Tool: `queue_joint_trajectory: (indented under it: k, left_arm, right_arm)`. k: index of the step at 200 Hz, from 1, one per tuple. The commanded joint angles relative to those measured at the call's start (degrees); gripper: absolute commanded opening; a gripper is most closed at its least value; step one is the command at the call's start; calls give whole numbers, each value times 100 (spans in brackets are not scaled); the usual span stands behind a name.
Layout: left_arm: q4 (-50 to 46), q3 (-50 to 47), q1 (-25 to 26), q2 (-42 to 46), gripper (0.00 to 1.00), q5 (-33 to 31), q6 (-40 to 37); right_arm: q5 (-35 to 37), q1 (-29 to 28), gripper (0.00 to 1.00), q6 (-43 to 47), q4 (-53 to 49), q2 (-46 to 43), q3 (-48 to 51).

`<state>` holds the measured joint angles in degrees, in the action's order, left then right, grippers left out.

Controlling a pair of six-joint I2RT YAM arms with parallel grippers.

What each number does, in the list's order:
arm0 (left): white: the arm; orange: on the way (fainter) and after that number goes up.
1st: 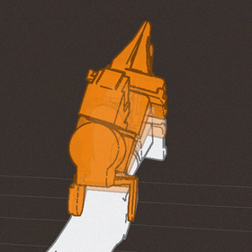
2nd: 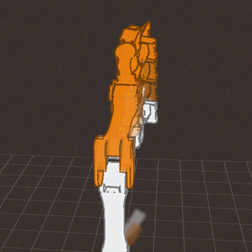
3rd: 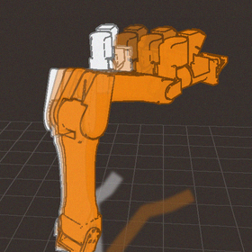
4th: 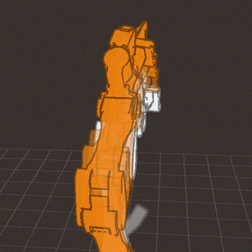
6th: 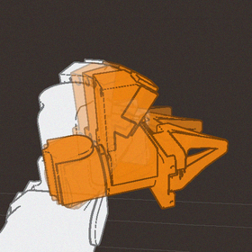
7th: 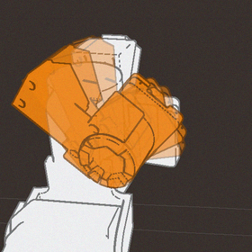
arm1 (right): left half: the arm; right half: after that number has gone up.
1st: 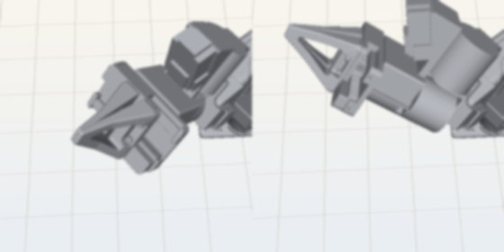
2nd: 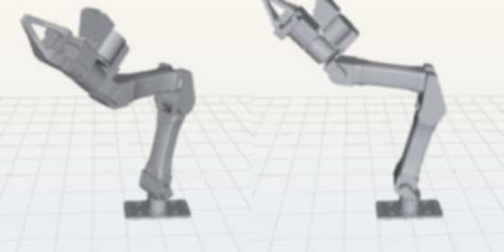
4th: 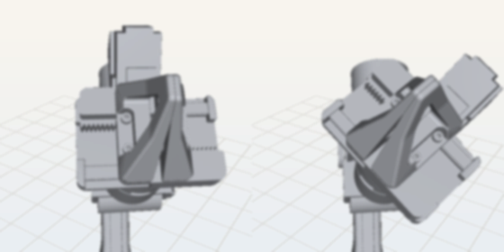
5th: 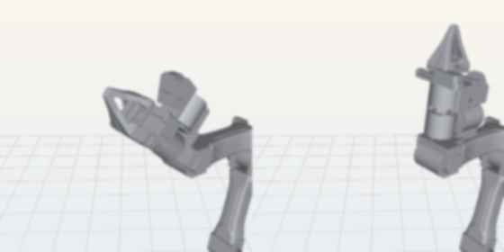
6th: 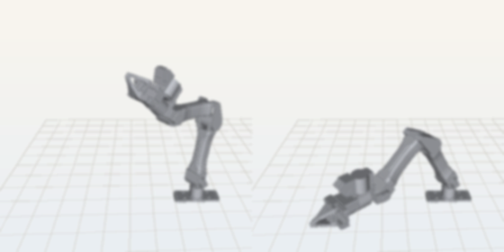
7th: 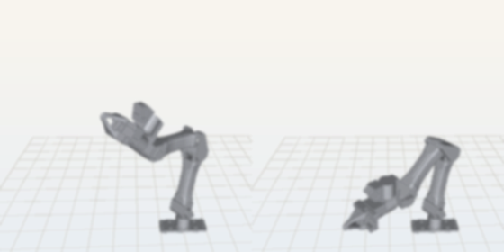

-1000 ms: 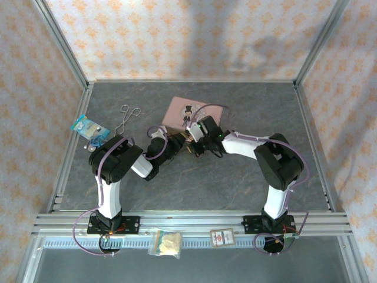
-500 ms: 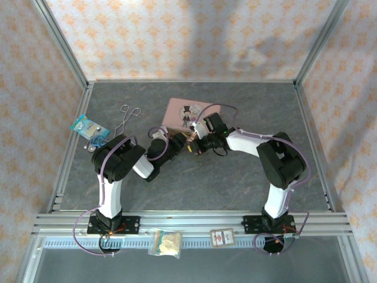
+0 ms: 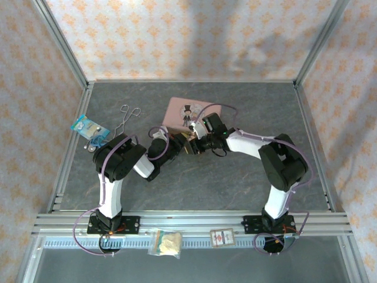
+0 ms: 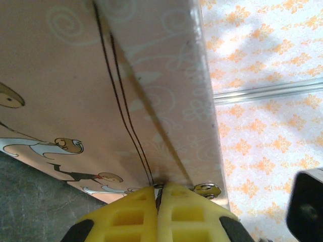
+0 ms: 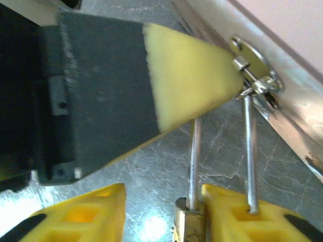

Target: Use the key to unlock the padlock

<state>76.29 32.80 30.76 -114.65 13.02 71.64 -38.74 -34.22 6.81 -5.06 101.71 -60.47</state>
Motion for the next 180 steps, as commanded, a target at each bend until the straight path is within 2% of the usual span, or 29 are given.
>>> queue_joint_trajectory:
  k: [1,68,83,109,125,137,180]
  left_arm:
    - [-141,50,19,-154,0,-172,-87]
    - [-150,48,9,-207,0,-157,-106]
    - [-140,34,9,-219,0,-150,-94]
    - [-122,-57,13,-155,0,-231,-82]
    - [-195,-81,17,-102,0,-324,-63]
    - [-235,-93,27,-77,0,-413,-13]
    - [13,-201,83,-119,0,-861,414]
  right_arm:
    - [348,-24,49,-209,407,-767,141]
    - [1586,-25,60,-711,540,-1658,646]
    - [2335,-24,61,-961,531,-1685,620]
    - [4129,-2,71,-1853,345,-1525,420]
    - [4764,75,75,-2325,372,-1400,426]
    - [4840,193,78,-2679,490,-1293,480]
    - [4573,389,78,-3595,902,-677,525]
